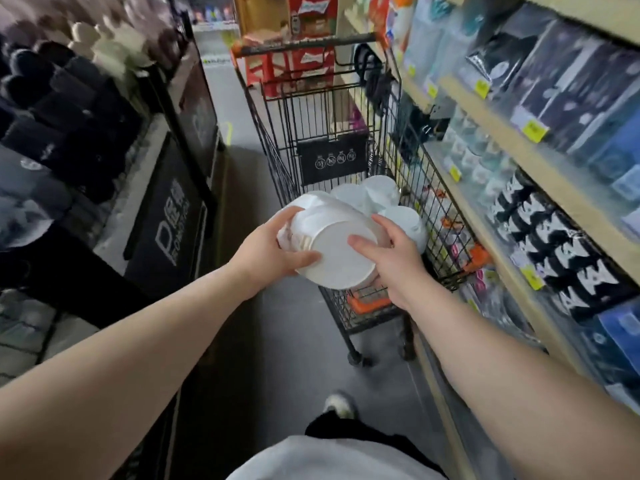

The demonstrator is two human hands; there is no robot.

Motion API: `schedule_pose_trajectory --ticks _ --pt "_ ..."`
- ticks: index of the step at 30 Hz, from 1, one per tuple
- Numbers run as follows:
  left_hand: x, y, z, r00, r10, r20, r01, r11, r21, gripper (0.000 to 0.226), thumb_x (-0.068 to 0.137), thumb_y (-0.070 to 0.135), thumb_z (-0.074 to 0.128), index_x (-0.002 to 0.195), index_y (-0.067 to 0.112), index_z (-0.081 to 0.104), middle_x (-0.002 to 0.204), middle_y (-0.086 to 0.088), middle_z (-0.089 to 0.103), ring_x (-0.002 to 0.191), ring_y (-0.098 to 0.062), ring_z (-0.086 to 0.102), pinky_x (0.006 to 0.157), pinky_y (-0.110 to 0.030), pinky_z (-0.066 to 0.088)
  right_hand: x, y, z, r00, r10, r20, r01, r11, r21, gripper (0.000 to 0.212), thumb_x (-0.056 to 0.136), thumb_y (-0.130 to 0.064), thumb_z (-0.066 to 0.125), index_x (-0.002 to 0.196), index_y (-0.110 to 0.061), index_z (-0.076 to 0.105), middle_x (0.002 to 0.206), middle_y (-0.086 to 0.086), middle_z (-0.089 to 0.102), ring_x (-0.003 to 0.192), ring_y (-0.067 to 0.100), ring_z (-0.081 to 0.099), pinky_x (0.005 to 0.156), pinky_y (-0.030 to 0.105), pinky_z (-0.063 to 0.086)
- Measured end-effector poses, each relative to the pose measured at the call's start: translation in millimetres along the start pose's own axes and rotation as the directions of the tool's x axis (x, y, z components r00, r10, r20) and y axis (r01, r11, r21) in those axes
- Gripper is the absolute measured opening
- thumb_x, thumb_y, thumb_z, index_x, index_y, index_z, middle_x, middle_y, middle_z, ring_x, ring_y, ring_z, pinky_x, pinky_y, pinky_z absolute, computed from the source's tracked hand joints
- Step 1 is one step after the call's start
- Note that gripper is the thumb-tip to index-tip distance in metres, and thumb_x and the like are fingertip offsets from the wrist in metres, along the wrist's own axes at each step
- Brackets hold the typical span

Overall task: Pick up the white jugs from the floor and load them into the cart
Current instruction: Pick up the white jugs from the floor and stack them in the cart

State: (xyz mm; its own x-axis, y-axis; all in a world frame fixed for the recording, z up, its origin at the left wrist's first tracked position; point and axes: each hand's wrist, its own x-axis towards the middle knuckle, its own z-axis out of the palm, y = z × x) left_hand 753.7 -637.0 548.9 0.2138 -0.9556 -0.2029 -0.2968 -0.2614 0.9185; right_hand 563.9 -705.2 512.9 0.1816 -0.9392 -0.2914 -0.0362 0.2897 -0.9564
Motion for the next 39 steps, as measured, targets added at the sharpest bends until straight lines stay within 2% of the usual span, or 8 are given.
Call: schedule_pose_trajectory --ticks 4,8,14,18,24,29,34,39 --pt "75 14 7 0.997 -0.027 0.072 0.023 0.998 0.054 0.069 0.071 0.020 0.085 0.127 0.040 0.051 0.112 0.001 0.058 0.098 -0.020 0.062 0.065 -0.036 0.062 58 -13 -10 0.994 0.092 -0.064 -0.092 0.996 0.002 0.074 0.075 -0.035 0.081 0.140 -0.035 0.046 0.135 -0.006 0.051 0.112 0.026 0.057 0.079 0.057 0.057" --pt "141 14 13 0.980 -0.090 0.179 0.055 0.981 0.187 0.079 0.071 0.031 0.084 0.139 0.040 0.044 0.120 -0.003 0.056 0.097 -0.023 0.065 0.067 -0.040 0.062 96 -14 -16 0.978 0.177 -0.112 -0.178 0.984 0.005 0.071 0.076 -0.042 0.079 0.139 -0.034 0.047 0.132 -0.007 0.056 0.105 0.025 0.061 0.053 0.037 0.056" --pt "239 6 22 0.882 -0.249 0.399 -0.010 0.839 0.544 0.092 0.072 0.052 0.078 0.148 0.040 0.028 0.128 -0.004 0.057 0.060 -0.010 0.068 0.054 -0.022 0.054 143 14 -9 0.898 0.353 -0.264 -0.309 0.931 0.194 0.064 0.077 -0.035 0.081 0.134 -0.025 0.054 0.125 -0.005 0.063 0.104 0.027 0.064 0.065 0.041 0.057" --pt "297 -1 22 0.765 -0.317 0.560 -0.189 0.721 0.666 0.093 0.072 0.060 0.074 0.149 0.038 0.027 0.127 -0.003 0.050 0.081 -0.020 0.068 0.069 -0.033 0.059 165 30 16 0.795 0.483 -0.367 -0.363 0.864 0.350 0.052 0.076 -0.030 0.082 0.122 -0.020 0.059 0.121 0.002 0.066 0.109 0.026 0.064 0.095 0.052 0.050" --pt "358 -24 26 0.571 -0.407 0.713 -0.361 0.655 0.663 0.092 0.078 0.057 0.071 0.152 0.038 0.019 0.152 -0.007 0.031 0.135 -0.029 0.037 0.109 -0.036 0.034 182 49 55 0.634 0.640 -0.435 -0.358 0.741 0.569 0.035 0.077 -0.023 0.081 0.105 -0.022 0.060 0.084 0.000 0.070 0.058 0.018 0.066 0.043 0.031 0.053" --pt "392 -40 34 0.455 -0.393 0.799 -0.400 0.712 0.578 0.080 0.078 0.035 0.079 0.145 0.028 0.035 0.107 0.015 0.049 0.104 -0.012 0.049 0.090 -0.026 0.037 205 57 64 0.568 0.673 -0.474 -0.361 0.721 0.591 0.041 0.071 -0.021 0.086 0.105 -0.015 0.064 0.087 -0.002 0.072 0.070 0.017 0.070 0.050 0.028 0.054" --pt "429 -62 46 0.362 -0.474 0.803 -0.491 0.635 0.597 0.095 0.072 0.045 0.081 0.150 0.030 0.027 0.140 -0.002 0.050 0.123 -0.023 0.050 0.106 -0.041 0.041 239 80 72 0.528 0.675 -0.516 -0.475 0.738 0.480 0.064 0.062 -0.047 0.085 0.114 -0.020 0.062 0.105 -0.002 0.067 0.094 0.025 0.066 0.070 0.036 0.056" --pt "446 -85 60 0.296 -0.502 0.812 -0.596 0.567 0.568 0.088 0.084 0.039 0.072 0.153 0.027 0.019 0.154 0.000 0.035 0.136 -0.022 0.039 0.105 -0.027 0.029 265 107 80 0.507 0.658 -0.556 -0.524 0.748 0.408 0.082 0.057 -0.051 0.084 0.128 -0.020 0.056 0.121 -0.001 0.061 0.103 0.021 0.061 0.088 0.039 0.055"
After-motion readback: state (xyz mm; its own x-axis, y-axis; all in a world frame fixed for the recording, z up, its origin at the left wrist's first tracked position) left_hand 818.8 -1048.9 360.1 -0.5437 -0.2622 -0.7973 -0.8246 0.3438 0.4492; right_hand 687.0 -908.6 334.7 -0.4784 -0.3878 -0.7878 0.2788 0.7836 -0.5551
